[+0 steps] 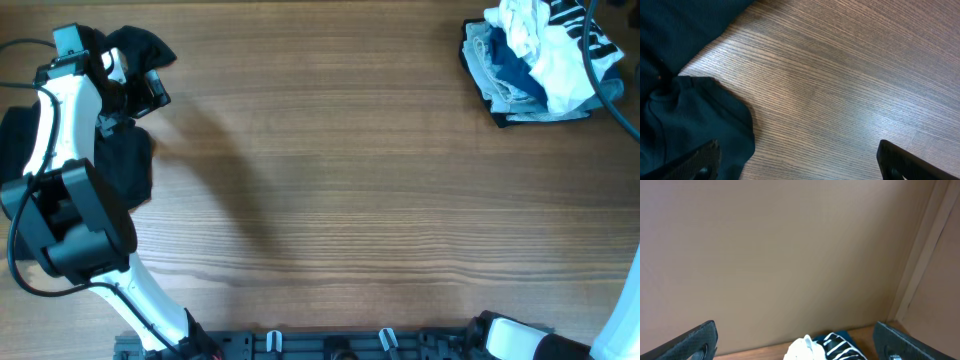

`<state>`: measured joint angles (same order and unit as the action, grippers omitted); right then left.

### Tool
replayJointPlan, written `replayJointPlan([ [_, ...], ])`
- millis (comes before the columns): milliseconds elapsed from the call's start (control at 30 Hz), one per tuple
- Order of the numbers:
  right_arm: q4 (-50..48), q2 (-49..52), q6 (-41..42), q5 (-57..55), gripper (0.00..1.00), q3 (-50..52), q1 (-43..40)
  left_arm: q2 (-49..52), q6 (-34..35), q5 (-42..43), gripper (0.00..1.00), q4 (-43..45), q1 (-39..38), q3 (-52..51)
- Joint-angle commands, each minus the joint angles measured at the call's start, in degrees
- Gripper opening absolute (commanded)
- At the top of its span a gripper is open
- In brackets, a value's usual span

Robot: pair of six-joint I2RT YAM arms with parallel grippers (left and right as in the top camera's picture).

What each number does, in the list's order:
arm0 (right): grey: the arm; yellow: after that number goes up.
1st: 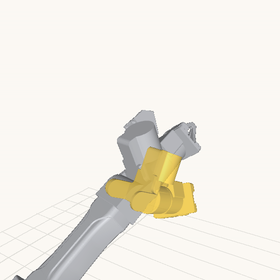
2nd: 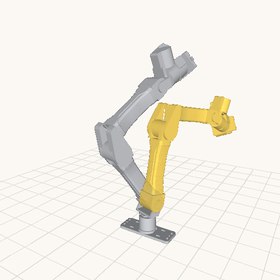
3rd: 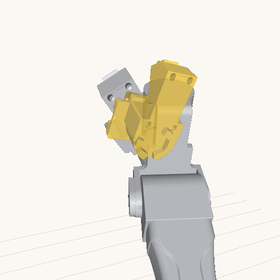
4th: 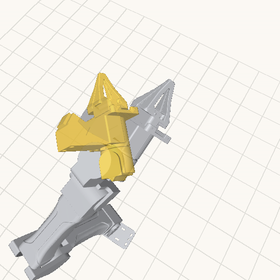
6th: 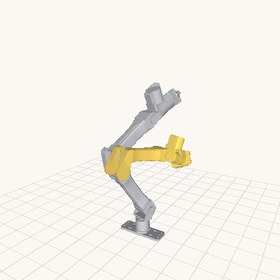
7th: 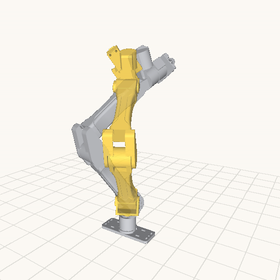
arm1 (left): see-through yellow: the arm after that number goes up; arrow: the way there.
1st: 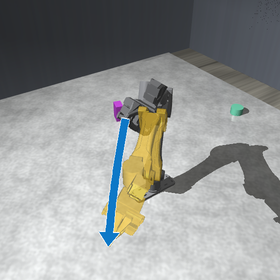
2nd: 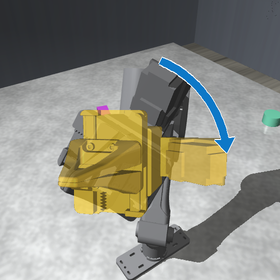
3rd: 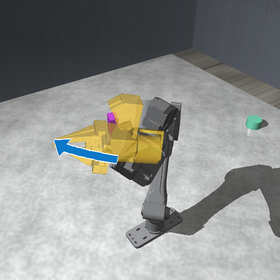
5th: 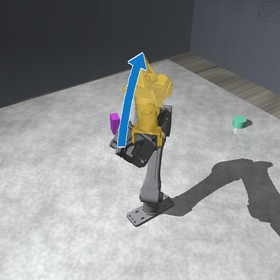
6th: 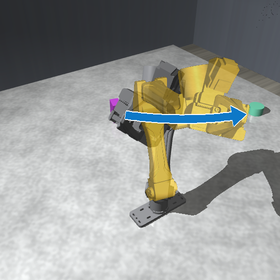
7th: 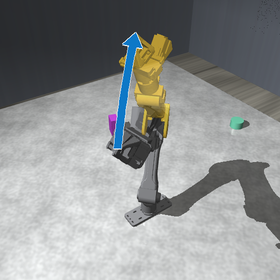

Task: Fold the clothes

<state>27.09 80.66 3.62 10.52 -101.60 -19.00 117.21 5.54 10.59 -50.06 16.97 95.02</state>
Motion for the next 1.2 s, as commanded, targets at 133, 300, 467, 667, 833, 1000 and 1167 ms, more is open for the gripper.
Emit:
replayJointPlan([
  [133, 6.36, 1.05, -0.50, 1.38, 1.00, 0.83, 2.21, 0.72, 0.96, 0.72, 1.00, -0.04, -0.20, 0.55],
  [300, 17.35, -2.56, -0.96, 0.74, 1.00, 0.85, 9.46, 0.72, 0.96, 0.72, 1.00, -0.04, -0.20, 0.55],
  [467, 18.73, -7.61, -2.05, -1.46, 1.00, 3.50, 14.10, 0.72, 0.96, 0.72, 1.00, -0.04, -0.20, 0.55],
  [667, 8.55, -17.53, -1.88, -1.46, 1.00, 18.47, 14.19, 0.72, 0.96, 0.70, 1.00, -0.04, -0.17, 0.55],
  [833, -2.64, -28.79, 1.07, -1.46, 1.00, 37.97, 14.19, 0.72, 0.96, 0.70, 1.00, -0.04, -0.20, 0.55],
  [1000, -5.42, -41.77, 5.44, -1.49, 1.00, 54.47, 14.19, 0.72, 0.96, 0.70, 1.00, -0.04, -0.20, 0.55],
  [1167, -15.32, -52.22, 5.53, -1.49, 1.00, 67.63, 14.16, 0.72, 0.96, 0.72, 1.00, -0.02, -0.20, 0.55],
])
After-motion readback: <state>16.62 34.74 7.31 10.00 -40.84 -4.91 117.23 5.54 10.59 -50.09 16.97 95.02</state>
